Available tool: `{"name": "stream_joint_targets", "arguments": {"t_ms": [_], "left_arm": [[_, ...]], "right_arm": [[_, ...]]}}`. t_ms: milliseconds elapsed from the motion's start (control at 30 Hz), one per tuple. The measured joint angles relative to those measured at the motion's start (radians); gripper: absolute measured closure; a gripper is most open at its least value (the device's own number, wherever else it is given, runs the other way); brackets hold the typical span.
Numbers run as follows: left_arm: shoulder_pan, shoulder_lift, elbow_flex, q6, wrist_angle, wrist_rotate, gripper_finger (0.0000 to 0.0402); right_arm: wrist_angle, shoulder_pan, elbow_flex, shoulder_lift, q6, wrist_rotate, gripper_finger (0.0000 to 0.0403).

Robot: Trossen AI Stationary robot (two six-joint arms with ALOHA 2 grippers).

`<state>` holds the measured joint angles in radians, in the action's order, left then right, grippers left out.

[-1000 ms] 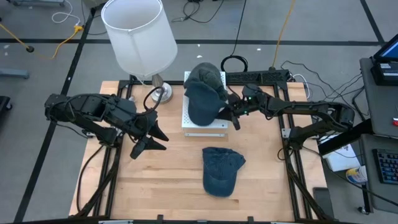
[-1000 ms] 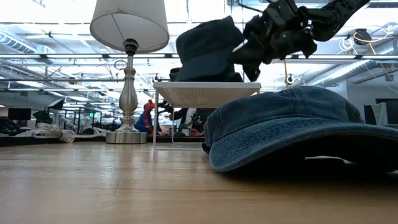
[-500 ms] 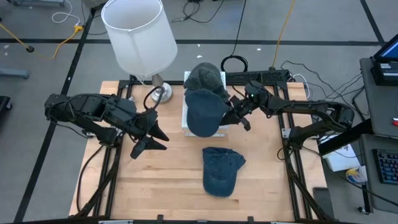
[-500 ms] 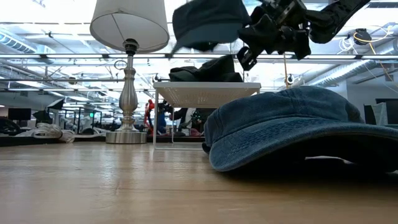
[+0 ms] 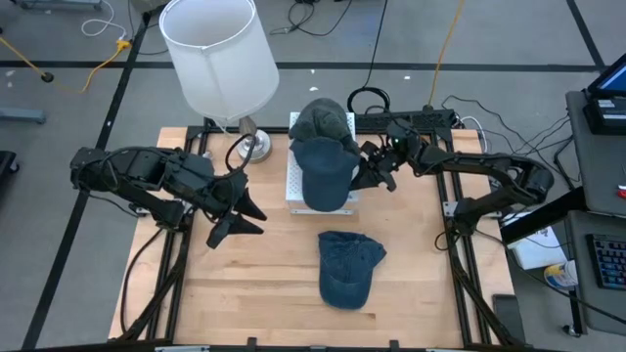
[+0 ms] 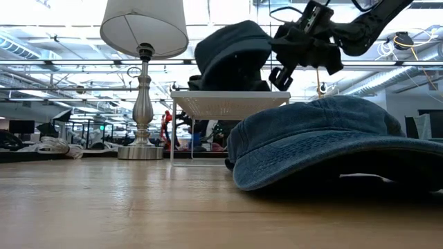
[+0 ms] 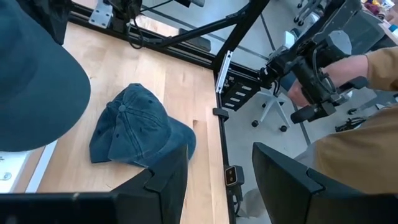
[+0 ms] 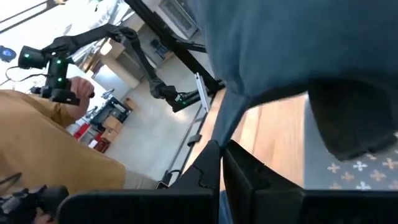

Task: Pick & Place hat
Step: Put the blue cap on the shelf

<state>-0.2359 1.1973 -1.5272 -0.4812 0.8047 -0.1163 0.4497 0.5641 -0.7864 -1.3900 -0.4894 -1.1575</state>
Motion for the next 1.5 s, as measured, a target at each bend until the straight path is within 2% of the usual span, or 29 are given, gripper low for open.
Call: {"name": "stream_joint_targets", "arguments": {"t_ms": [200,333,567,800,967,1267,1367,1500], "left_arm": [[0.000,0.000,0.000,0.003,0.000,0.005,0.0217],[0.000,0.000,0.000,-0.004,0.000,0.005,0.0217],[0.000,0.000,0.000,-0.026,0.002,-0.012,0.0217],[0.000,0.000,0.000,-0.022,0.002,-0.016,0.0217],[0.000,0.000,0.000,-0.022,0.003,-0.016,0.0217],[0.000,0.000,0.000,-0.012,0.008,-0.017,0.0217],[0.000,0.000,0.000,-0.011,0.008,-0.017,0.0217],[0.000,0.000,0.000,-0.012,0.008,-0.018,0.0217]], "right_arm": [[0.042,0.006,0.000,-0.053,-0.044,0.006,0.0403],[0.074,0.016,-0.001,-0.075,-0.088,0.083,0.0398],[0.077,0.033,-0.001,-0.060,-0.104,0.089,0.0350],[0.026,0.078,-0.002,-0.060,-0.146,0.193,0.0314],[0.005,0.096,-0.002,-0.061,-0.174,0.180,0.0308],[0.030,0.104,-0.002,-0.053,-0.212,0.088,0.0303],[0.030,0.104,-0.002,-0.053,-0.191,0.149,0.0287],[0.016,0.104,-0.002,-0.053,-0.177,0.204,0.0245]]}}
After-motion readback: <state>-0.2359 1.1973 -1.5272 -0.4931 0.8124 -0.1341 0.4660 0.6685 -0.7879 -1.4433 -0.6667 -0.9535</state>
